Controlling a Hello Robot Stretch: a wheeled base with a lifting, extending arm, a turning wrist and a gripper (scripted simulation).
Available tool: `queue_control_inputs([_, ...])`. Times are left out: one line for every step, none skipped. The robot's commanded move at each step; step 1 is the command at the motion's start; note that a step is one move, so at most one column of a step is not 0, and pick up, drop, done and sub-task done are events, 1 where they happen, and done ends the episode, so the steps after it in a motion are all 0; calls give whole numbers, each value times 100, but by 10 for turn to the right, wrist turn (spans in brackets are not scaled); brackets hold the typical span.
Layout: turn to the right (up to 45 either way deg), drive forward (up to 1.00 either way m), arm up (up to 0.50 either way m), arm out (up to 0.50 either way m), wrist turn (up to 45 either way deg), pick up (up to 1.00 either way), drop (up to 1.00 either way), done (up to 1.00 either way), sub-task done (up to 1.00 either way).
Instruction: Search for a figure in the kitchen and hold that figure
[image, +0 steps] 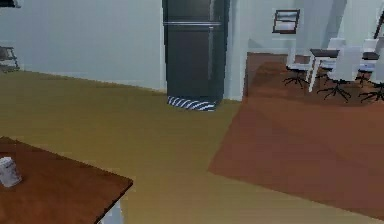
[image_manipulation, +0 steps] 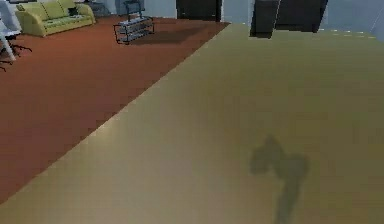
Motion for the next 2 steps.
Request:
queue_control_inputs([0,75,0,0,0,0,0,0,0])
queue_control_inputs([-120,0,0,0,0,0,0,0,0])
